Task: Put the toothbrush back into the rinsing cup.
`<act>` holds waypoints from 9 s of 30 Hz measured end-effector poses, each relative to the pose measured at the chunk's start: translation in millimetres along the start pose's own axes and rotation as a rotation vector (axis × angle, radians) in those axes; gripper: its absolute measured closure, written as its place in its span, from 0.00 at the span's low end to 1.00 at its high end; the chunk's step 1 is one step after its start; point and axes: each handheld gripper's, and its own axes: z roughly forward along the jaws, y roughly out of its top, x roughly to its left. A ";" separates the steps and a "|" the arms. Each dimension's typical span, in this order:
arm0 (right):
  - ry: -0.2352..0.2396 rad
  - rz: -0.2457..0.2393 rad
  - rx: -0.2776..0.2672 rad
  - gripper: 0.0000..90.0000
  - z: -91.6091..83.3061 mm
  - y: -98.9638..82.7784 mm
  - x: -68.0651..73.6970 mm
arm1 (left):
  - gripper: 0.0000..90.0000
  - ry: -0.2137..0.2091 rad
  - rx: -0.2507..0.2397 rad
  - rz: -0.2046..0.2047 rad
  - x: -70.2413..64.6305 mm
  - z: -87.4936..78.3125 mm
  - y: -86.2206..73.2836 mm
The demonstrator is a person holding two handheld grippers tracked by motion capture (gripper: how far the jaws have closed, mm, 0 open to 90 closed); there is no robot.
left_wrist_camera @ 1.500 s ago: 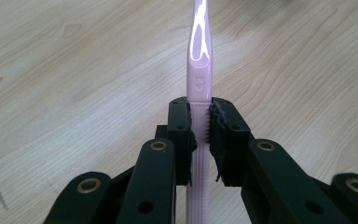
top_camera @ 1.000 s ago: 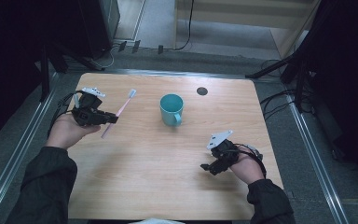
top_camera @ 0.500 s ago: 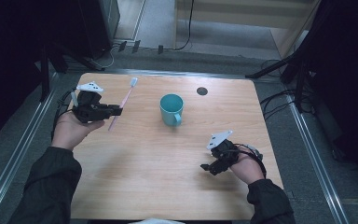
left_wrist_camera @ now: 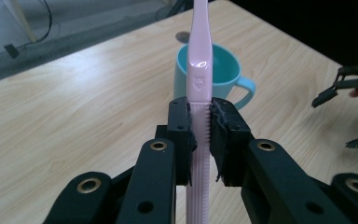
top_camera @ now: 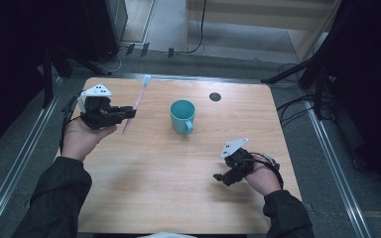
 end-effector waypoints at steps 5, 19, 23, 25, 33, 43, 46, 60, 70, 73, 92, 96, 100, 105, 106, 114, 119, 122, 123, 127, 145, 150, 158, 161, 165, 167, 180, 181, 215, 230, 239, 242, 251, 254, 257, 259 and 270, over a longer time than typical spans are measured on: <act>0.003 -0.001 0.002 0.19 0.1 0.0 0.0 | 0.88 -0.001 -0.084 0.001 -6.1 -2.7 5.2; 0.005 0.003 0.005 0.19 1.1 0.1 0.4 | 0.88 0.014 -0.192 0.017 -15.6 2.9 14.5; 0.003 0.007 0.004 0.19 0.9 -0.2 0.3 | 0.88 0.010 -0.220 0.019 -16.5 4.0 19.5; 0.003 0.007 0.003 0.19 0.8 -0.3 0.3 | 0.88 0.006 -0.224 0.014 -16.8 4.9 20.8; 0.003 0.005 -0.001 0.19 0.3 0.0 0.6 | 0.88 -0.009 -0.228 0.030 -20.0 13.5 31.9; 0.000 0.013 -0.014 0.19 -2.3 -2.6 2.1 | 0.88 -0.041 -0.216 0.051 -24.6 30.9 43.6; 0.001 0.015 -0.015 0.19 -3.6 -3.9 2.7 | 0.88 -0.047 -0.213 0.058 -26.1 35.7 46.2; 0.000 0.035 -0.028 0.19 -5.8 -7.0 12.2 | 0.88 -0.077 -0.192 0.065 -27.2 64.3 55.4; -0.014 0.056 -0.027 0.19 -10.0 -14.2 14.8 | 0.88 -0.098 -0.189 0.062 -27.1 83.8 61.9; -0.015 0.059 -0.026 0.19 -10.6 -15.7 14.9 | 0.88 -0.105 -0.190 0.048 -26.3 93.8 65.2; -0.004 0.048 -0.034 0.19 -10.4 -14.2 15.9 | 0.88 -0.101 -0.153 0.039 -30.3 141.5 71.2; -0.004 0.048 -0.036 0.19 -10.5 -14.4 15.7 | 0.88 -0.089 -0.131 0.042 -29.5 148.1 68.3; -0.003 0.042 -0.034 0.19 -10.7 -14.5 16.0 | 0.88 -0.070 -0.120 0.053 -30.0 156.1 65.4; -0.002 0.041 -0.033 0.19 -10.7 -14.6 16.0 | 0.88 -0.070 -0.115 0.047 -28.9 159.7 62.8; -0.003 0.042 -0.033 0.19 -10.8 -14.7 16.0 | 0.88 -0.070 -0.115 0.047 -28.9 159.7 62.8; -0.002 0.042 -0.034 0.19 -10.7 -14.5 16.0 | 0.88 -0.066 -0.087 0.024 -23.7 165.0 48.1; -0.001 0.042 -0.030 0.19 -9.9 -14.1 16.3 | 0.88 -0.062 -0.076 0.018 -20.8 165.8 41.5; 0.003 0.043 -0.028 0.19 -9.6 -13.9 16.5 | 0.88 -0.063 -0.067 0.018 -20.6 166.7 40.6; 0.003 0.042 -0.026 0.19 -9.6 -13.8 16.6 | 0.88 -0.063 -0.066 0.018 -21.0 167.1 40.1; 0.002 0.042 -0.026 0.19 -9.4 -13.8 16.4 | 0.88 -0.068 -0.052 0.014 -21.0 169.8 36.6; 0.005 0.041 -0.022 0.19 -9.2 -13.8 16.5 | 0.87 -0.065 0.065 0.032 -27.5 187.0 24.7; 0.003 0.036 -0.021 0.19 -8.5 -13.8 16.4 | 0.87 -0.058 0.075 0.030 -27.1 188.5 21.0; 0.005 0.033 -0.020 0.19 -7.9 -13.6 16.5 | 0.87 -0.057 0.102 0.016 -23.8 190.3 16.3; 0.009 0.030 -0.016 0.19 -7.3 -13.6 16.6 | 0.88 -0.058 0.106 0.011 -22.9 189.4 15.8; 0.010 0.026 -0.017 0.19 -7.1 -13.2 16.7 | 0.88 -0.059 0.100 0.004 -22.8 187.9 16.5; 0.010 0.026 -0.017 0.19 -7.1 -13.3 16.6 | 0.88 -0.057 0.103 0.012 -22.7 186.2 17.3; 0.010 0.027 -0.016 0.19 -7.0 -13.4 16.6 | 0.79 -0.088 0.107 0.026 -28.4 162.8 26.9; 0.009 0.025 -0.016 0.19 -7.0 -13.5 16.5 | 0.77 -0.100 0.117 0.035 -30.3 156.8 27.4; 0.037 -0.021 -0.005 0.19 1.5 -0.2 13.8 | 0.52 -0.121 0.174 0.051 -46.3 72.1 -33.6; 0.052 -0.054 -0.005 0.19 5.6 10.4 12.6 | 0.50 -0.105 0.198 0.059 -46.8 65.3 -56.8; 0.066 -0.076 0.007 0.19 12.0 16.8 12.4 | 0.49 -0.085 0.222 0.055 -42.7 53.9 -73.7; 0.069 -0.075 0.009 0.19 12.8 18.1 12.0 | 0.49 -0.084 0.224 0.052 -42.6 51.2 -76.9; 0.076 -0.085 0.010 0.19 15.2 21.4 10.5 | 0.48 -0.060 0.250 0.026 -38.4 40.4 -95.8; 0.075 -0.089 0.012 0.19 15.3 22.4 11.1 | 0.47 -0.053 0.273 0.030 -37.8 39.9 -101.1; 0.077 -0.091 0.013 0.19 16.0 23.6 10.5 | 0.47 -0.039 0.295 0.035 -35.6 41.7 -105.1; 0.081 -0.089 0.014 0.19 16.4 23.9 10.9 | 0.46 -0.033 0.304 0.029 -33.2 42.6 -106.3; 0.083 -0.093 0.021 0.19 16.6 23.2 10.4 | 0.45 -0.010 0.320 0.010 -27.4 45.0 -108.6</act>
